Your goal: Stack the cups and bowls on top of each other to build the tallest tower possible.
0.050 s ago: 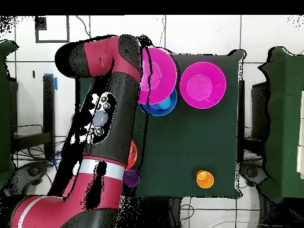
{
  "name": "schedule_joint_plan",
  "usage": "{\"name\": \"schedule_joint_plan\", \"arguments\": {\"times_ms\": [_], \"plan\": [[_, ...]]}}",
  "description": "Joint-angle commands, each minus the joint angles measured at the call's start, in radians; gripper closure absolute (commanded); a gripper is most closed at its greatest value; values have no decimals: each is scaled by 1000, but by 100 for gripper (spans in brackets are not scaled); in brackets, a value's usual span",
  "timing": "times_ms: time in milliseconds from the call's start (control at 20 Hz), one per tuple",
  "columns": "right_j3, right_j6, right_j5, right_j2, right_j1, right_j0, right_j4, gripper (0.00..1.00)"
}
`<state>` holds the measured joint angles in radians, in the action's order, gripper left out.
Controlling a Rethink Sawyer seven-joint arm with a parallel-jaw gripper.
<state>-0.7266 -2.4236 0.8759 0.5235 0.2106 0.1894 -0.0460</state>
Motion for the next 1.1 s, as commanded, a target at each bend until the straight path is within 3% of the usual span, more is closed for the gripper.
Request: {"name": "schedule_joint_plan", "arguments": {"times_ms": [50, 550, 900, 1100], "plan": [[36, 107, 60, -123, -29, -8, 20, 100], [154, 181, 117, -149, -56, -38, 2, 100], [314, 220, 244, -145, -115, -61, -22, 100], [338, 241, 267, -142, -123, -66, -26, 100]]}}
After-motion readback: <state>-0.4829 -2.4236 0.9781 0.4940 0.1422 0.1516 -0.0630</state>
